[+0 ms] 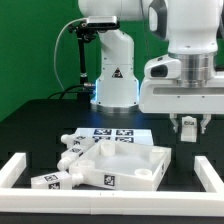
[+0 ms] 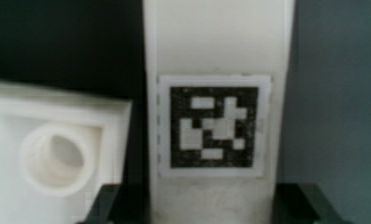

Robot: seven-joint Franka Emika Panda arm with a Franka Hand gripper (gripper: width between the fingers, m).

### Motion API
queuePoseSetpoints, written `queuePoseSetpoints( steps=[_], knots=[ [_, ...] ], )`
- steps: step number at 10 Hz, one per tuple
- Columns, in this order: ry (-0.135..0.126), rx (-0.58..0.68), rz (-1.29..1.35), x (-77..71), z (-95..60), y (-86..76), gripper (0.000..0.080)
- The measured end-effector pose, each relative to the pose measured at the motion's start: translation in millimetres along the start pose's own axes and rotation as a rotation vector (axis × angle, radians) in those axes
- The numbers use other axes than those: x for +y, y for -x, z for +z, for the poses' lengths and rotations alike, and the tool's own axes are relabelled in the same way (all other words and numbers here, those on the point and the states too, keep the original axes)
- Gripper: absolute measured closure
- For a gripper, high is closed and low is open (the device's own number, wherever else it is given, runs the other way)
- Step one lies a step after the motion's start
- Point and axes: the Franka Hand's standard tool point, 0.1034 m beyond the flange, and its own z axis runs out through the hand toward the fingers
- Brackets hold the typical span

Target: Assemble one leg

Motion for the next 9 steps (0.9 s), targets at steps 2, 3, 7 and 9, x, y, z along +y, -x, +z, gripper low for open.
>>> queuePoseSetpoints(
  steps=[2, 3, 7, 9],
  knots=[
    [0.001, -0.001, 0.002, 0.9, 0.7, -0.3, 0.0514],
    [-0.001, 0.007, -0.001, 0.5, 2.4, 1.3, 0.0514],
    [0.000, 0.102, -0.085, 34.4, 42.5, 79.8, 0.0514],
    [0.003, 0.098, -0.083, 41.9, 65.3, 93.3, 0.0514]
  ],
)
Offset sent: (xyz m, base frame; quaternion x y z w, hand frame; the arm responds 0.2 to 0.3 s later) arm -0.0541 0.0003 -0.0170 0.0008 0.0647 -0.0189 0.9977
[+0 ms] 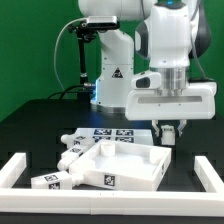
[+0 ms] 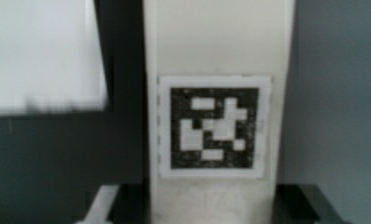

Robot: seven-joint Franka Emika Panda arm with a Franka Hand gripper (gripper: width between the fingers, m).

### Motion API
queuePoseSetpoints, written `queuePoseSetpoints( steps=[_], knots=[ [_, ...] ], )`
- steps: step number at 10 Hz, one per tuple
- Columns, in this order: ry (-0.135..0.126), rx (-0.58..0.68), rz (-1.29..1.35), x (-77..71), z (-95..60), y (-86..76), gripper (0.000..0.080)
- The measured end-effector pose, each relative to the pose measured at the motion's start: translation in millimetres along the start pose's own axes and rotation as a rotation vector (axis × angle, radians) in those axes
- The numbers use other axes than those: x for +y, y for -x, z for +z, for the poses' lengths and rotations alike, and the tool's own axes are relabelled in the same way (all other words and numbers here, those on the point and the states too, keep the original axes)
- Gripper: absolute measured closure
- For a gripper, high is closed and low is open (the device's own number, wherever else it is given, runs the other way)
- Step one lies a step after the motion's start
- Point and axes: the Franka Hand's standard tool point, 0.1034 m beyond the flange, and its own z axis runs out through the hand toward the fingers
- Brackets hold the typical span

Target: Assemble one leg

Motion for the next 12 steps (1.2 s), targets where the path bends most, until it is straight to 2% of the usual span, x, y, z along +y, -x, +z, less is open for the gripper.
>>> queuePoseSetpoints(
  steps=[1, 5, 6, 7, 8, 9, 10, 11, 12],
  knots=[
    [-0.005, 0.017, 0.001, -1.4, 0.1, -5.4, 0.0514],
    [-0.010, 0.018, 0.024, -1.5, 0.2, -5.9, 0.0507],
    [-0.007, 0.011, -0.005, 0.9, -1.0, -6.8, 0.0323],
    [-0.004, -0.005, -0.078, 15.6, -15.0, -20.6, 0.0323],
    [-0.005, 0.010, -0.130, 31.1, -33.0, -37.2, 0.0192],
    [-0.009, 0.014, -0.180, 38.8, -48.3, -51.5, 0.0157],
    [-0.007, 0.045, -0.249, 38.5, -53.4, -60.9, 0.0152],
    [-0.002, 0.084, -0.300, 34.5, -50.8, -61.1, 0.0152],
    [-0.003, 0.076, -0.296, 27.1, -44.7, -52.3, 0.0152]
  ],
)
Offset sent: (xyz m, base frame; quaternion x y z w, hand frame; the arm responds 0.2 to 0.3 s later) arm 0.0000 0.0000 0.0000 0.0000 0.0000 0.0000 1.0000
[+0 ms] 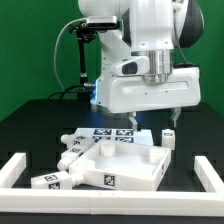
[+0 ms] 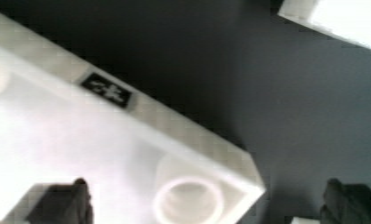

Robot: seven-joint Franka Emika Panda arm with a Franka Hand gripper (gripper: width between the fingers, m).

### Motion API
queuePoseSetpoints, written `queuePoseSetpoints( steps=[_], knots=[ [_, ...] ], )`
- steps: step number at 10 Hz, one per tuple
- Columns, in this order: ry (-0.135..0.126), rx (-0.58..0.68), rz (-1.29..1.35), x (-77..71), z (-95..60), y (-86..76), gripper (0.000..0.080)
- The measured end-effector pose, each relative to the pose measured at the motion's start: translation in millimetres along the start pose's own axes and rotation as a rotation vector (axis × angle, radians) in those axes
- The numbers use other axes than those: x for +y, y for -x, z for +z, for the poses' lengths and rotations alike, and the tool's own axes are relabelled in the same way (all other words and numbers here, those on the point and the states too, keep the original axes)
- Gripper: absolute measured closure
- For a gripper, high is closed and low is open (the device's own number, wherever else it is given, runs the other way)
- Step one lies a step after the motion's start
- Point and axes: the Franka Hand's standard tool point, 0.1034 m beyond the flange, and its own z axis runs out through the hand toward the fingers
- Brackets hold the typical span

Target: Assemble one leg

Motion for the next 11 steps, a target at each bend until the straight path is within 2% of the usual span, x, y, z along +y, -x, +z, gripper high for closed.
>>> queuePoseSetpoints(
  steps=[2, 3, 5, 6, 7, 8, 11],
  knots=[
    [0.001, 0.002, -0.002, 2.4, -0.7, -2.0, 0.0151],
    [0.003, -0.002, -0.098, 9.5, 0.9, -1.7, 0.0151],
    [0.003, -0.019, -0.334, 51.3, 4.5, -5.0, 0.0151],
    [-0.008, -0.036, -0.446, 72.5, 11.5, -6.1, 0.0151],
    [-0.028, -0.050, -0.545, 75.4, 20.8, -5.2, 0.0151],
    [-0.027, -0.041, -0.543, 69.0, 23.1, -4.0, 0.0151],
    [-0.025, -0.042, -0.583, 71.3, 23.6, -3.5, 0.0151]
  ],
)
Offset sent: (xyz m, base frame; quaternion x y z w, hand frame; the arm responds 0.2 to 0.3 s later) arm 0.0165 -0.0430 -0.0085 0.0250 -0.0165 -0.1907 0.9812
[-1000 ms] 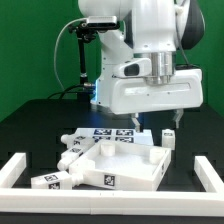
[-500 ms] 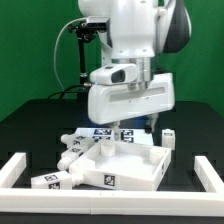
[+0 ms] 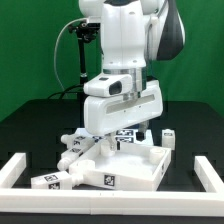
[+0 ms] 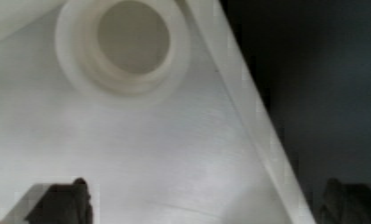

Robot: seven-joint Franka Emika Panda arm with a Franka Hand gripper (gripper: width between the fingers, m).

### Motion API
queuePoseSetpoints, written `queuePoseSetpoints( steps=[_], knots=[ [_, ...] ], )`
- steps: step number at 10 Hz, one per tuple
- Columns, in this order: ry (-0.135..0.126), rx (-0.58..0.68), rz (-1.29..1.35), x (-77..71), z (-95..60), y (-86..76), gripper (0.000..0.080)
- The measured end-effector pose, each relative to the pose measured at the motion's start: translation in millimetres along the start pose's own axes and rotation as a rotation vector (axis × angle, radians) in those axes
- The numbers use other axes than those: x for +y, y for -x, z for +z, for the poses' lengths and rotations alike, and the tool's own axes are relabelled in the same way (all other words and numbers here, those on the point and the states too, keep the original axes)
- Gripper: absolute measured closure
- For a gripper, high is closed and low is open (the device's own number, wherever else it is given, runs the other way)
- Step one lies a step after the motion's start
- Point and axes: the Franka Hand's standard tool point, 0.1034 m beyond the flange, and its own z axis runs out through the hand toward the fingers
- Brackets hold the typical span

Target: Assemble one leg

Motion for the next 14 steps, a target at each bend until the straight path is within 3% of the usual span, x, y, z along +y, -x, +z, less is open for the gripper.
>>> queuePoseSetpoints(
  steps=[3, 5, 6, 8, 9, 10, 11, 14],
  knots=[
    [0.006, -0.016, -0.263, -10.7, 5.8, -5.0, 0.0151],
    [-0.009, -0.032, -0.321, -22.6, 16.1, -8.7, 0.0151],
    [-0.007, -0.031, -0.315, -20.8, 15.4, -7.8, 0.0151],
    [-0.008, -0.032, -0.313, -20.7, 15.8, -7.1, 0.0372],
    [-0.008, -0.032, -0.313, -20.7, 15.8, -7.1, 0.0372],
    [-0.008, -0.032, -0.313, -20.7, 15.9, -7.0, 0.0557],
    [-0.009, -0.032, -0.313, -20.9, 16.0, -6.8, 0.0691],
    [0.006, -0.020, -0.418, -26.7, 16.5, -12.2, 0.0747]
  ],
)
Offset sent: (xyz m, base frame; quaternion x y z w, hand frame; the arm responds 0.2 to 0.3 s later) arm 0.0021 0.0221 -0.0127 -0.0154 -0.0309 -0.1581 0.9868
